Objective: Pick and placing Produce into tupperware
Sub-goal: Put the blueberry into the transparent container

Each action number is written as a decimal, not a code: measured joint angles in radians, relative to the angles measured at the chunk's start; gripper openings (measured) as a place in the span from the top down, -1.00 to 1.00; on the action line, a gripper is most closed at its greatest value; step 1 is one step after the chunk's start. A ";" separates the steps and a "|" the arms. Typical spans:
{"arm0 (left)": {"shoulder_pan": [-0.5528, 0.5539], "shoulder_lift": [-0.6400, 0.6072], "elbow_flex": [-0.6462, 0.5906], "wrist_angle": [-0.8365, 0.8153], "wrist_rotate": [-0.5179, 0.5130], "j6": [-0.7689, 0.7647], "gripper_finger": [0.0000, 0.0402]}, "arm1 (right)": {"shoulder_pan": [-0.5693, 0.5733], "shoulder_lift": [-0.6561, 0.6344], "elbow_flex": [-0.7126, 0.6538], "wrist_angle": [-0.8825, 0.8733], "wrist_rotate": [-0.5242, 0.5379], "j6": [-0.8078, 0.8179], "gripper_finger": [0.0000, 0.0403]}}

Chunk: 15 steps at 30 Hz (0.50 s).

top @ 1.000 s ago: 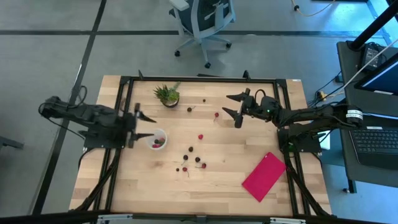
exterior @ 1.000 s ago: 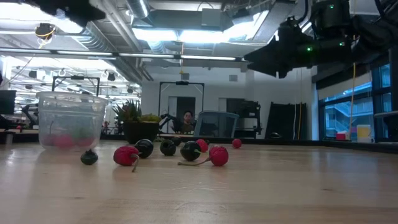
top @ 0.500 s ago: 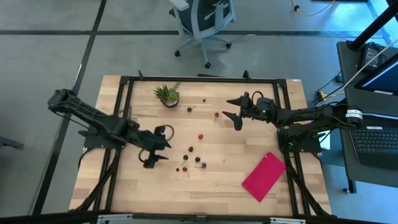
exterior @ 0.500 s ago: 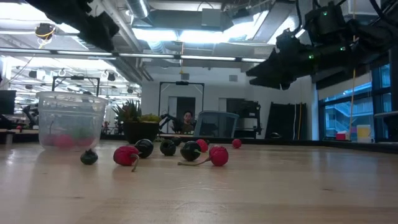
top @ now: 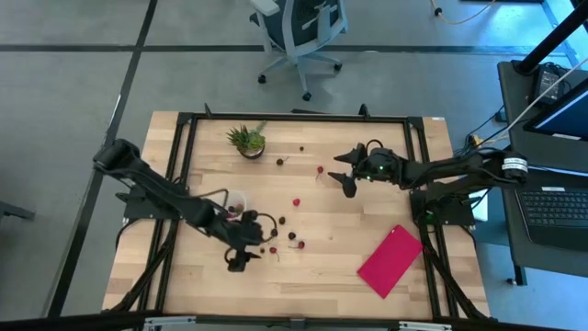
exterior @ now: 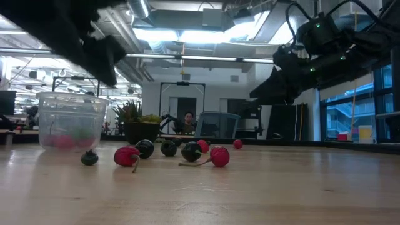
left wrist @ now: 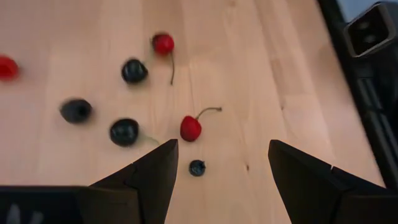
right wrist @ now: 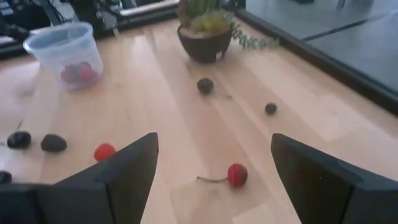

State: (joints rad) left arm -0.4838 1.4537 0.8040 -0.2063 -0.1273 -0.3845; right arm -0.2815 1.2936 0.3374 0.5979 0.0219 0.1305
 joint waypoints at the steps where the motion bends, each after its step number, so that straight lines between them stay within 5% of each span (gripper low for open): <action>1: -0.006 0.022 0.000 0.011 -0.006 -0.015 -0.20 | 0.004 0.009 0.000 0.001 0.000 0.002 -0.56; 15: -0.019 0.199 0.000 0.028 -0.020 -0.130 -0.20 | 0.012 0.030 0.000 0.047 0.000 0.018 -0.56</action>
State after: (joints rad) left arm -0.5030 1.6531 0.8036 -0.1787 -0.1474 -0.5148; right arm -0.2695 1.3231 0.3374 0.6445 0.0219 0.1490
